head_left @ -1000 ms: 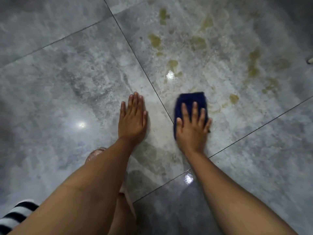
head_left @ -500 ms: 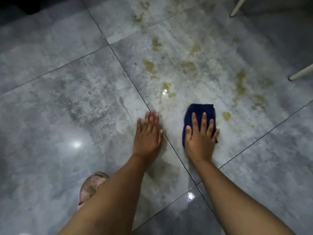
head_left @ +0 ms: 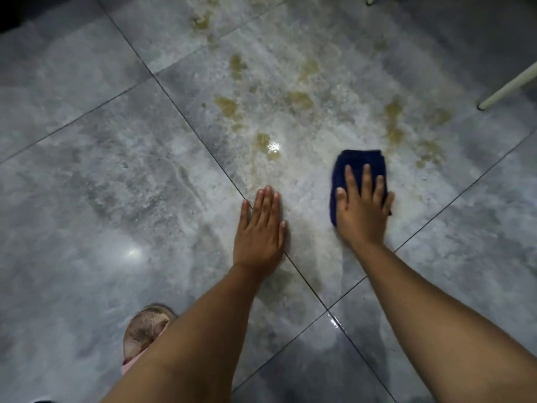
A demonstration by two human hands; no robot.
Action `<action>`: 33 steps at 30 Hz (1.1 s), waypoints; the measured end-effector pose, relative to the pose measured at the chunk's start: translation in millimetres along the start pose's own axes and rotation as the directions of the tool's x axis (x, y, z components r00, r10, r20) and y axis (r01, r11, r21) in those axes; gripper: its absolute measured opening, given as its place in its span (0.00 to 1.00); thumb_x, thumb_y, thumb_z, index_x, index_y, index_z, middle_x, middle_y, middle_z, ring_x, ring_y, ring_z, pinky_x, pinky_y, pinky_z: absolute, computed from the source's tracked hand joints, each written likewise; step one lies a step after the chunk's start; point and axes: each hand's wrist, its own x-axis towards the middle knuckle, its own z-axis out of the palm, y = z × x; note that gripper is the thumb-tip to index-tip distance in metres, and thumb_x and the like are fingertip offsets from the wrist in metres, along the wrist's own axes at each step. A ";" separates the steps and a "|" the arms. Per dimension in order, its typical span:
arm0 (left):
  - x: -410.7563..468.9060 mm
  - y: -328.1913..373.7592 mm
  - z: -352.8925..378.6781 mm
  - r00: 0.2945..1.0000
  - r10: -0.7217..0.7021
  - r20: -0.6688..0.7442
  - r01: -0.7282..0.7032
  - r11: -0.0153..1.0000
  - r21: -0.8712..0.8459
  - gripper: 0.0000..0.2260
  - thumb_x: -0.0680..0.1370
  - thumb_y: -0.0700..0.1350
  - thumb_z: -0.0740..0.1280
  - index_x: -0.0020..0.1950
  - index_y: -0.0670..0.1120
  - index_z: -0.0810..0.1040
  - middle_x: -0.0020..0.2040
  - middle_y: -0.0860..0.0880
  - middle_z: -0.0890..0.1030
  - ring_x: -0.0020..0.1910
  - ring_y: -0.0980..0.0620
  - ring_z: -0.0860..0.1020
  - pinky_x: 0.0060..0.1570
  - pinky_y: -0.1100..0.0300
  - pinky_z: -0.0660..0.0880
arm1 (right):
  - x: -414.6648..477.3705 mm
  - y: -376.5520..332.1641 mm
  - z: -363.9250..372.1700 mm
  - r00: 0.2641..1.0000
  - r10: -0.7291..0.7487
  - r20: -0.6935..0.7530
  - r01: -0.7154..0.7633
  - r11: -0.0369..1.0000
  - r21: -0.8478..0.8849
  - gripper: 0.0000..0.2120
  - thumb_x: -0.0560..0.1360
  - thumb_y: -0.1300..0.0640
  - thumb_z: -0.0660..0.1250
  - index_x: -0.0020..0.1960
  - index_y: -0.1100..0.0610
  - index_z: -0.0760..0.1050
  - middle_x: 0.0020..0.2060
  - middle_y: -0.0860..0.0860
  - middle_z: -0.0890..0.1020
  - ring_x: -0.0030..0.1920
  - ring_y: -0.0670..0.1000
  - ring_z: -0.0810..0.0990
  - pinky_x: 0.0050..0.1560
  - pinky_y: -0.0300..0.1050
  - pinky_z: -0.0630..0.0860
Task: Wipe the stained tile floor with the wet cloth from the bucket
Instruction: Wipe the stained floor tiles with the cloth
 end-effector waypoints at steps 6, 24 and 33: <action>-19.5 -4.4 4.8 0.998 -0.038 0.055 0.037 0.999 0.014 0.26 0.83 0.51 0.44 0.79 0.44 0.44 0.79 0.46 0.43 0.78 0.51 0.38 0.75 0.51 0.34 | -122.4 -0.2 26.0 0.972 0.221 0.082 -0.226 0.973 0.054 0.26 0.80 0.41 0.42 0.77 0.42 0.44 0.78 0.51 0.48 0.77 0.58 0.45 0.73 0.63 0.40; 72.9 66.2 9.6 0.979 0.197 0.061 -0.200 0.979 0.038 0.27 0.83 0.52 0.44 0.77 0.43 0.37 0.79 0.44 0.39 0.74 0.49 0.31 0.71 0.49 0.27 | -66.4 27.8 6.4 0.965 0.255 0.065 -0.257 0.966 0.021 0.28 0.78 0.39 0.37 0.77 0.42 0.43 0.78 0.50 0.45 0.77 0.57 0.44 0.74 0.61 0.40; 137.4 103.3 22.0 0.978 0.203 0.037 -0.205 0.978 0.041 0.27 0.83 0.50 0.46 0.79 0.42 0.44 0.79 0.43 0.43 0.78 0.48 0.40 0.74 0.48 0.32 | -35.0 101.2 -1.9 0.828 0.559 -0.044 -0.551 0.825 0.125 0.26 0.80 0.41 0.41 0.77 0.42 0.43 0.78 0.51 0.47 0.77 0.58 0.45 0.74 0.63 0.42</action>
